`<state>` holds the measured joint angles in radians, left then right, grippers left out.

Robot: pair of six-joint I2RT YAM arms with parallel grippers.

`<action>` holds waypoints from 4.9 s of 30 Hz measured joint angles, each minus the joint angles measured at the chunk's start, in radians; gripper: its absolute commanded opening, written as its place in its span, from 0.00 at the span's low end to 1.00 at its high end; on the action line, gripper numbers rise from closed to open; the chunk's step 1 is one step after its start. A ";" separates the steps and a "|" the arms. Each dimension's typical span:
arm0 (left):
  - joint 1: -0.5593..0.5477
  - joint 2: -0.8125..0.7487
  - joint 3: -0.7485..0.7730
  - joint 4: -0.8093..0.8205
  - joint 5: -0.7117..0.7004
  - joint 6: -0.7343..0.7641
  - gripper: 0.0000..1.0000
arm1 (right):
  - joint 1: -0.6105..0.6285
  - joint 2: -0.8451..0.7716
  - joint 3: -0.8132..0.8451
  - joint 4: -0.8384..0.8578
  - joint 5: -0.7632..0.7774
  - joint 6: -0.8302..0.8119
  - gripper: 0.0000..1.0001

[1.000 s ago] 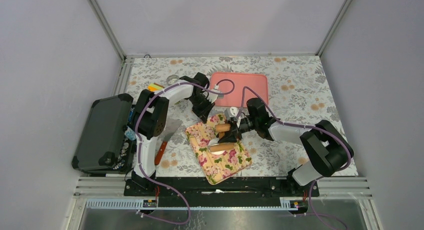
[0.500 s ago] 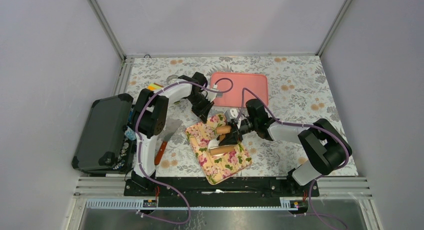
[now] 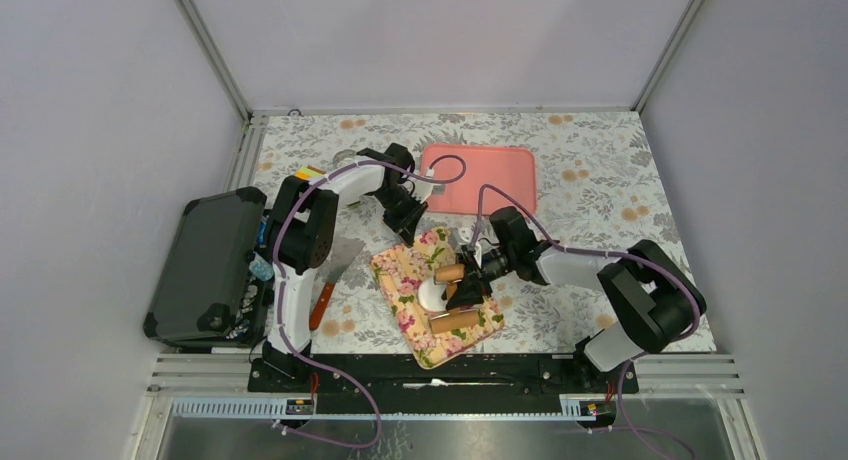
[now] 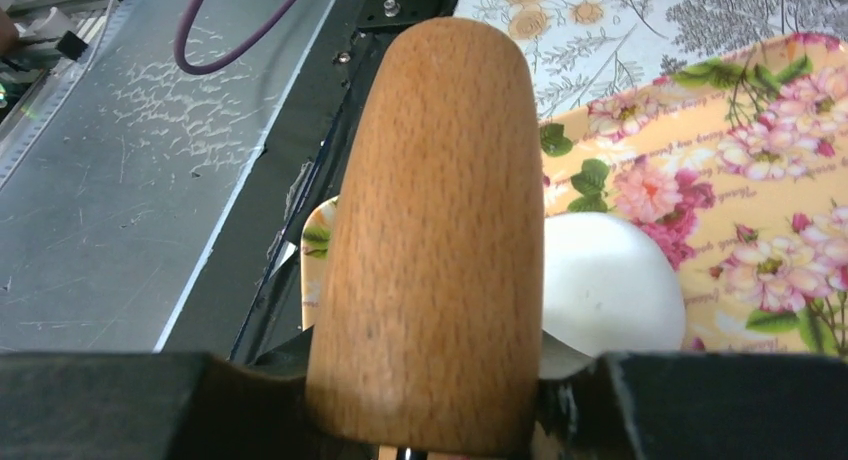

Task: Roll out the dumpling wrappers from the dough
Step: Flatten out the dough on the work surface.

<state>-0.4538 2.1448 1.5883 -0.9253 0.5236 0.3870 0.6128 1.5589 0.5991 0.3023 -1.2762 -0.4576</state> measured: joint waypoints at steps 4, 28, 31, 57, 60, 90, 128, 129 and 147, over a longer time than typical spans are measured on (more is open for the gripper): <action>0.002 0.006 0.007 -0.007 0.004 0.000 0.00 | 0.000 -0.074 0.002 -0.069 0.064 0.013 0.00; 0.010 0.032 0.037 -0.039 0.026 -0.018 0.00 | 0.003 -0.058 0.037 0.270 0.585 0.410 0.00; 0.010 0.032 0.038 -0.040 0.026 -0.018 0.00 | 0.005 -0.058 0.011 0.271 0.610 0.390 0.00; 0.014 0.038 0.044 -0.046 0.031 -0.026 0.00 | 0.022 -0.181 -0.008 0.181 0.467 0.366 0.00; 0.014 0.039 0.046 -0.048 0.031 -0.026 0.00 | 0.025 -0.178 -0.011 0.178 0.451 0.358 0.00; 0.014 0.043 0.050 -0.053 0.032 -0.029 0.00 | 0.041 -0.172 -0.049 0.210 0.501 0.267 0.00; 0.014 0.043 0.050 -0.053 0.032 -0.029 0.00 | -0.003 -0.166 -0.103 0.357 0.721 0.468 0.00; 0.014 0.043 0.050 -0.053 0.032 -0.029 0.00 | -0.006 -0.166 -0.103 0.357 0.732 0.462 0.00; 0.014 0.044 0.051 -0.053 0.034 -0.029 0.00 | -0.029 -0.231 -0.042 0.134 0.809 0.317 0.00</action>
<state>-0.4393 2.1891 1.6390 -0.9779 0.5579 0.3576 0.5838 1.3281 0.5568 0.4358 -0.4675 -0.1406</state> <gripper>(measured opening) 0.087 0.350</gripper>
